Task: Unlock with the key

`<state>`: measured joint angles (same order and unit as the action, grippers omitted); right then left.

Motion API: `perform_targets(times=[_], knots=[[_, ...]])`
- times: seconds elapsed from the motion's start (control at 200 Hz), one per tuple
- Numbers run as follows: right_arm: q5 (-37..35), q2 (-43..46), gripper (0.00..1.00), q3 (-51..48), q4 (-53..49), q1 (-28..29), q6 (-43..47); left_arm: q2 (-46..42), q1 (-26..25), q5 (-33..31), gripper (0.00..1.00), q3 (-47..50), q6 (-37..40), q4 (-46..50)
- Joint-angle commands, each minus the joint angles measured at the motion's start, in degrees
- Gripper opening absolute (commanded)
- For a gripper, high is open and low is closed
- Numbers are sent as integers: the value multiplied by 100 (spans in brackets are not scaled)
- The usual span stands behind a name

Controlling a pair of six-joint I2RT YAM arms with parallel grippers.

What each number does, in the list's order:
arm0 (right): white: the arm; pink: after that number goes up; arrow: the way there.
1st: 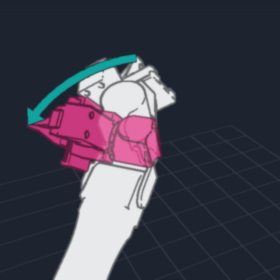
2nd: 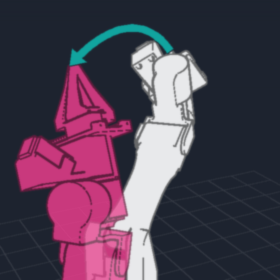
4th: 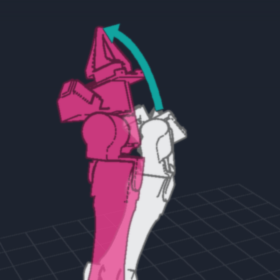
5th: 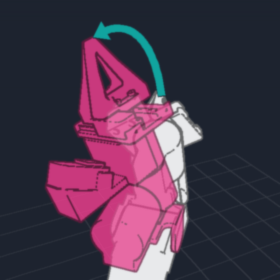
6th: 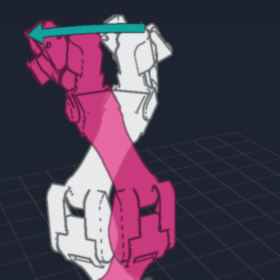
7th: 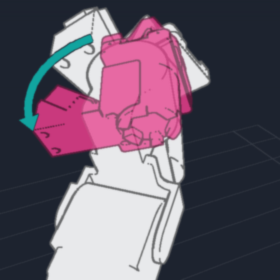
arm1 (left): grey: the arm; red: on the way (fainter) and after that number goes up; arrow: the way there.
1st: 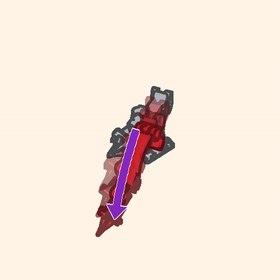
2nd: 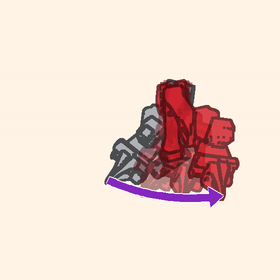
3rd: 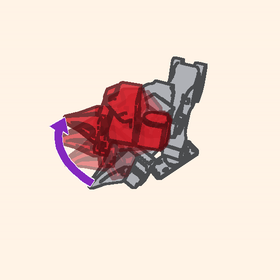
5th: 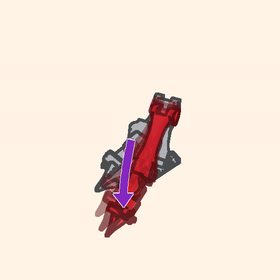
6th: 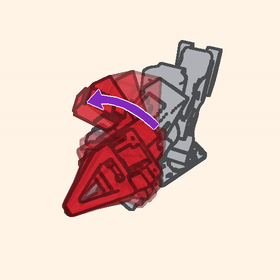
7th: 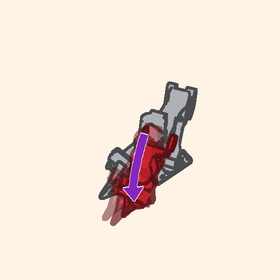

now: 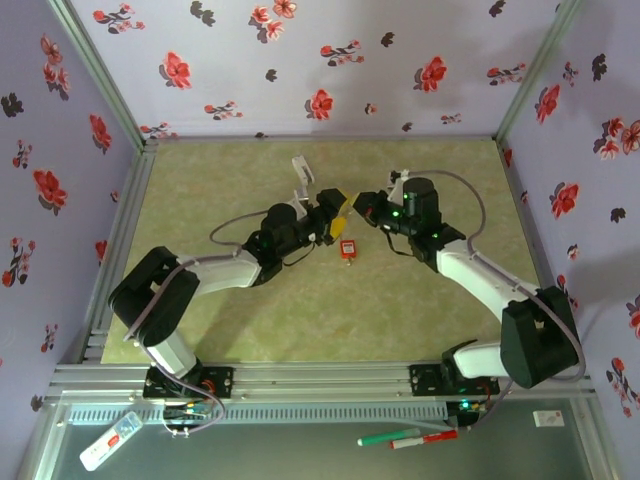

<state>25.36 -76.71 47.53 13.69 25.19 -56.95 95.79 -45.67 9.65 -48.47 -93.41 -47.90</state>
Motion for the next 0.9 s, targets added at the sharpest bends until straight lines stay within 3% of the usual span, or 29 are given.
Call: perform_targets(times=[0.0, 0.26, 0.895], knots=[[-214, 179, 0, -116, 389, 183, -96, 139, -12, -117, 87, 100, -422, -527], [-137, 76, 0, -331, 941, 406, -360, 297, -16, -95, 85, 192, -727, -886], [48, 268, 0, -219, 870, 521, 22, 469, -38, 29, 85, 313, -1285, -1525]])
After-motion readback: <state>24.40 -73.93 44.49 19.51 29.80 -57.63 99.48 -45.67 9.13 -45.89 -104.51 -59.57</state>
